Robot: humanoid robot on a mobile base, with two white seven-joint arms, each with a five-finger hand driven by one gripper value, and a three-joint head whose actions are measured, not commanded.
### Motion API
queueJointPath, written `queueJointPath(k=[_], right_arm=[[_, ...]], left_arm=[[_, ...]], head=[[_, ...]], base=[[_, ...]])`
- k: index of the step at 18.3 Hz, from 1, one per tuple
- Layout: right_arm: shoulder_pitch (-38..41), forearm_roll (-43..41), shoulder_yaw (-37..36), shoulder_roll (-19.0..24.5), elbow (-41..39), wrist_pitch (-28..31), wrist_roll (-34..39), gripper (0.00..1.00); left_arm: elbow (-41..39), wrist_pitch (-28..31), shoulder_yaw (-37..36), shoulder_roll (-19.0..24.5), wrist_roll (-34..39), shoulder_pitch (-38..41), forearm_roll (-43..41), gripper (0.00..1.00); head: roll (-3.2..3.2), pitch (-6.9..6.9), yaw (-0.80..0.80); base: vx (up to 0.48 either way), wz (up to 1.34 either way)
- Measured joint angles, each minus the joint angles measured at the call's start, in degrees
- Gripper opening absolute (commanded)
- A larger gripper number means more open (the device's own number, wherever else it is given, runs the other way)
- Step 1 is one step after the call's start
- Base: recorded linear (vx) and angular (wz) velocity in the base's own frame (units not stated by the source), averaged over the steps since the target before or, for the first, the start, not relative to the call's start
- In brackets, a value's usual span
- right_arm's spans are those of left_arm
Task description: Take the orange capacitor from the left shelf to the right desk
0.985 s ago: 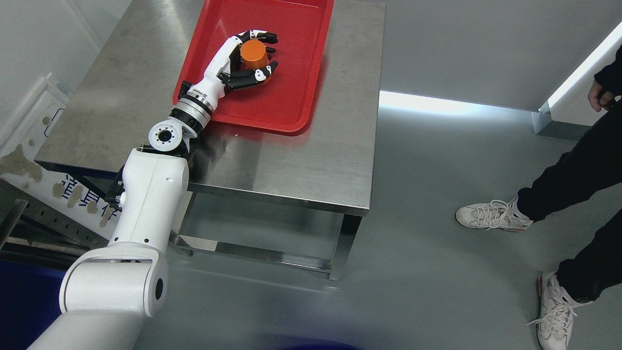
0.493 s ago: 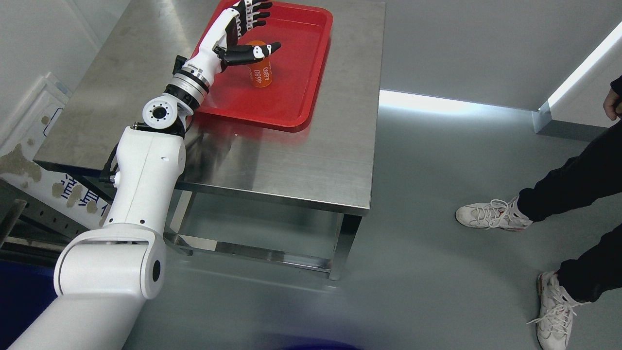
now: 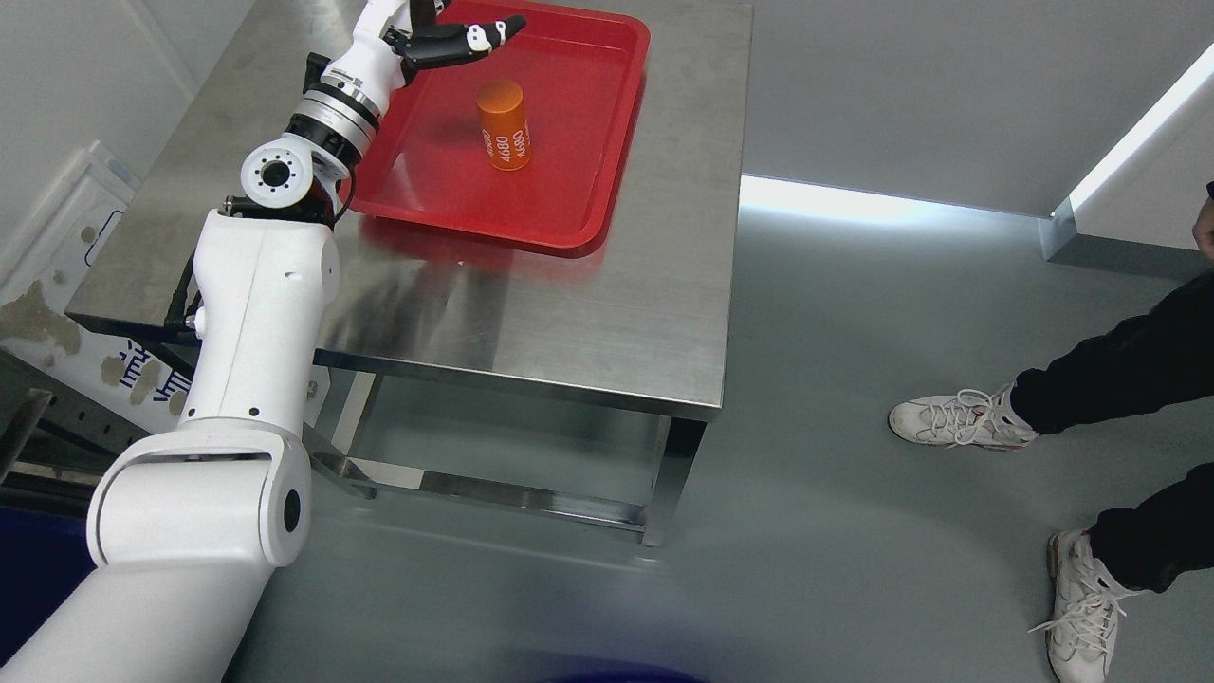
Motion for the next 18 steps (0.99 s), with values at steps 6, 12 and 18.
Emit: queueJointPath(k=[6,12,18], right_arm=[[0.0,0.0,0.0,0.0,0.0,0.0,0.0,1.0],[0.0,0.0,0.0,0.0,0.0,0.01,0.0,1.0],[0.0,0.0,0.0,0.0,0.0,0.01,0.0,1.0]], left_arm=[[-6.18,13.92,3.3,-0.16,0.57,1.16,3.32,1.0],[-10.09,14.78,7.44,-0.66,7.73,3.65,4.38,1.0],[-15.07,22.33,11.32,-0.94,9.0,8.42,4.75,1.0]], head=[[0.0,0.0,0.0],[0.0,0.0,0.0],[0.0,0.0,0.0]], base=[[0.0,0.0],[0.0,0.0],[0.0,0.0]])
